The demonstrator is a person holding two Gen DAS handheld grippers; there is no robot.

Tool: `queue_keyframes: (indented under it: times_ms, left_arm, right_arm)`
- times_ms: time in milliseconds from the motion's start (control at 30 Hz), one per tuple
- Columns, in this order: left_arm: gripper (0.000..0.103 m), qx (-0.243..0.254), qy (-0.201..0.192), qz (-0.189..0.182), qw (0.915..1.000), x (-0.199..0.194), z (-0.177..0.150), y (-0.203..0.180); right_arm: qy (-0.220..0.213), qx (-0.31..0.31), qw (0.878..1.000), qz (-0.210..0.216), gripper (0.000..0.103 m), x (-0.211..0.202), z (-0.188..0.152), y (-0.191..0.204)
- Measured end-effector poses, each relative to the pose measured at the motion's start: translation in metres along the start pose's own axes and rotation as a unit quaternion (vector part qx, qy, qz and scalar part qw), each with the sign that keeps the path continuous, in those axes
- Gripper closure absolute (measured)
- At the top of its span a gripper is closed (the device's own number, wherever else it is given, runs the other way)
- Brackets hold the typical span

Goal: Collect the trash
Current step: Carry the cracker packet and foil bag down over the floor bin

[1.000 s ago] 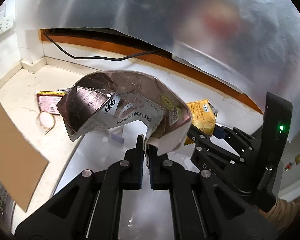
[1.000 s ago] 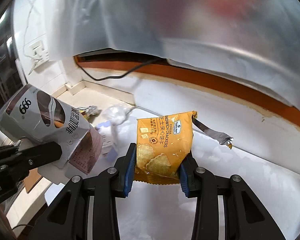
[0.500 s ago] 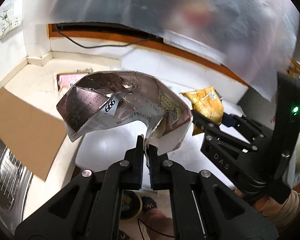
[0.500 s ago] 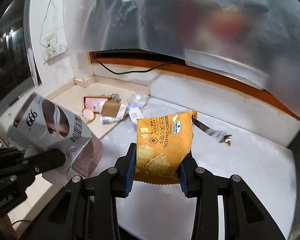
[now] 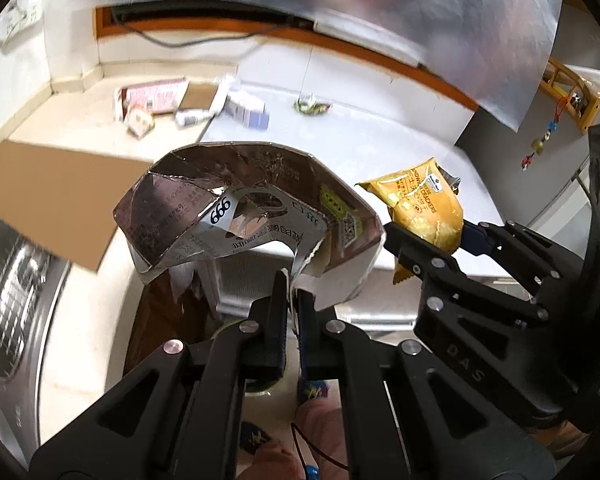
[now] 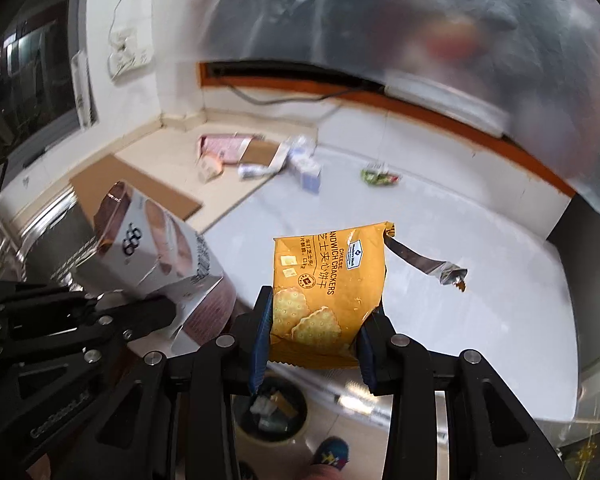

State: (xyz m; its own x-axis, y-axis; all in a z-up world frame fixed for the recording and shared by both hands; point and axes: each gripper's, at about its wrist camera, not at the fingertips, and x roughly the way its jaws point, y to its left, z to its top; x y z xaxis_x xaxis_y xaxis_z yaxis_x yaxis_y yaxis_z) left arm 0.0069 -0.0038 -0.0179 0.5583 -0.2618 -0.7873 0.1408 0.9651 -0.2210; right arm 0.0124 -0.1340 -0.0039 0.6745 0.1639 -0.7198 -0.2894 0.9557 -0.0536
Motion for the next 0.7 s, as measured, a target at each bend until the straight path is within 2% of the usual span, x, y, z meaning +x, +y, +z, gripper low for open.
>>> queue_keyframes:
  times_ms: [267, 500, 700]
  left_arm:
    - [0.101, -0.046, 0.045, 0.005, 0.9979, 0.041, -0.033, 0.025]
    - [0.101, -0.094, 0.100, 0.005, 0.9906, 0.114, -0.078, 0.048]
    - [0.101, -0.102, 0.114, 0.008, 0.9882, 0.188, -0.115, 0.066]
  right_arm:
    - [0.067, -0.015, 0.997, 0.042, 0.067, 0.033, -0.036, 0.018]
    - [0.139, 0.014, 0.986, 0.092, 0.067, 0.101, -0.093, 0.014]
    - [0.176, 0.020, 0.979, 0.104, 0.067, 0.159, -0.155, 0.015]
